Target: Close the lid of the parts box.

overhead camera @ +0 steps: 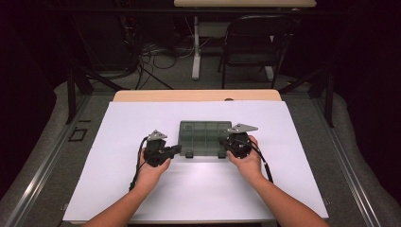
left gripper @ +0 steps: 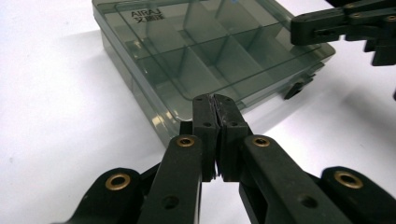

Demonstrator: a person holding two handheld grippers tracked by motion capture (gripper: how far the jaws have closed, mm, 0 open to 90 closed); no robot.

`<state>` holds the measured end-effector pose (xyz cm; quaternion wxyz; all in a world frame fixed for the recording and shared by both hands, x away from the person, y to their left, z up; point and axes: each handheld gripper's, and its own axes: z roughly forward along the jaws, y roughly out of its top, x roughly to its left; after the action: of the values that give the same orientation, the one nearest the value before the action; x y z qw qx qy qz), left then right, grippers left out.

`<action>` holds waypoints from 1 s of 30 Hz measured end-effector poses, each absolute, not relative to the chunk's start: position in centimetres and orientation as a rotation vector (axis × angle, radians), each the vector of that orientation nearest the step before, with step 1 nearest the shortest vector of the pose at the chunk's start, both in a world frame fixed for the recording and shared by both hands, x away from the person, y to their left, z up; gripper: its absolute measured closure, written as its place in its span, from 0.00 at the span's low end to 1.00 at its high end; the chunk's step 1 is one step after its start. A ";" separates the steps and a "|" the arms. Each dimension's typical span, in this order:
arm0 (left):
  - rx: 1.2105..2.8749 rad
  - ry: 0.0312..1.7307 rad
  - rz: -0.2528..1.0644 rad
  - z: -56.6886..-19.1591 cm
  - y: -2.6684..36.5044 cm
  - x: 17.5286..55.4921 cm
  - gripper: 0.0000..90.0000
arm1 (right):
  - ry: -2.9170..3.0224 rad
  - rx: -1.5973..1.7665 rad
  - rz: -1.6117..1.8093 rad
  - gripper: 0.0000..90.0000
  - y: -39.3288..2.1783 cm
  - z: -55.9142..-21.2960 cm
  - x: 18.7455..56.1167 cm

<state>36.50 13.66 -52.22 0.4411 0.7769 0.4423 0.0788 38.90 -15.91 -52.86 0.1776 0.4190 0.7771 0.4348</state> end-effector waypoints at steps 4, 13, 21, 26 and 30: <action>1.931 1.104 0.208 -52.5 13.4 36.9 0.98 | 2.194 1.183 1.230 1.00 -16.0 -53.1 38.7; 1.929 1.108 0.224 -52.8 13.1 37.4 1.00 | 2.177 1.169 1.247 1.00 -16.1 -53.5 38.3; 1.946 1.110 0.226 -52.6 13.3 37.2 1.00 | 2.173 1.180 1.244 1.00 -16.8 -53.5 37.7; 1.900 1.112 0.256 -51.8 14.8 36.3 0.96 | 2.147 1.166 1.267 0.94 -17.9 -52.9 36.5; 1.872 1.112 0.306 -51.2 16.6 35.4 0.85 | 2.099 1.174 1.306 0.84 -19.6 -52.0 35.4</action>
<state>35.43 16.59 -51.15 0.4542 0.7585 0.4506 0.1240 35.40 -19.57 -52.02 0.2011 0.4202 0.7513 0.4674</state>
